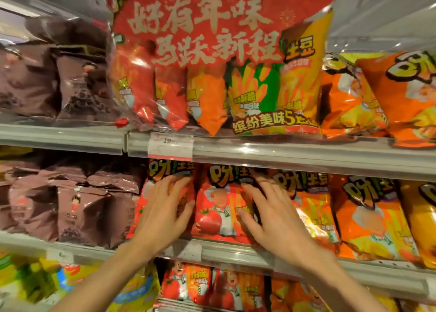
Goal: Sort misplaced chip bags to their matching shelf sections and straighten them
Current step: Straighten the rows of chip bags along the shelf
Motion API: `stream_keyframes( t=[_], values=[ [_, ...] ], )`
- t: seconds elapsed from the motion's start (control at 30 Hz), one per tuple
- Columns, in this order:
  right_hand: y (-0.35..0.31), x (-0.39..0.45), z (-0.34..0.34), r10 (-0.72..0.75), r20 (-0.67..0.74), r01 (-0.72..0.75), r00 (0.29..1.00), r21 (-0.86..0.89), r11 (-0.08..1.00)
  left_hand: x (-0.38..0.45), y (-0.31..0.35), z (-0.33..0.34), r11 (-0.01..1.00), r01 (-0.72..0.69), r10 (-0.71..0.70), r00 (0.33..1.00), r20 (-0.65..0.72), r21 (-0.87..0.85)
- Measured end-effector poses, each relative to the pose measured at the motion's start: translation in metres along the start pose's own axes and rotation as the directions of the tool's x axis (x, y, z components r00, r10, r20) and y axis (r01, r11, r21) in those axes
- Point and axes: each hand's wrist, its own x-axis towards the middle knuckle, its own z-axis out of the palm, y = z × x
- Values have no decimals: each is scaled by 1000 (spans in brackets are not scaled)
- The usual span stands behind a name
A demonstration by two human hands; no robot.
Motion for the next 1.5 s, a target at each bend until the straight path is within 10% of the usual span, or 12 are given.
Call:
stream_keyframes(
  t=[0.53, 0.87, 1.13, 1.33, 1.5],
  values=[
    [-76, 53, 55, 78, 285, -7, 955, -242, 970, 21, -110, -35, 998, 67, -59, 928, 368, -9],
    [-110, 90, 63, 139, 421, -119, 896, -75, 990, 36, -110, -44, 990, 88, -22, 859, 511, -106],
    [-102, 84, 52, 192, 357, -141, 914, -163, 976, 36, -104, -31, 979, -1, 94, 889, 449, -204],
    [-102, 79, 51, 112, 319, -35, 941, -239, 970, 32, -106, -45, 924, -305, 211, 910, 358, 230],
    [-93, 83, 61, 40, 325, 54, 945, -275, 960, 23, -108, -39, 861, -434, 317, 866, 387, 264]
  ],
)
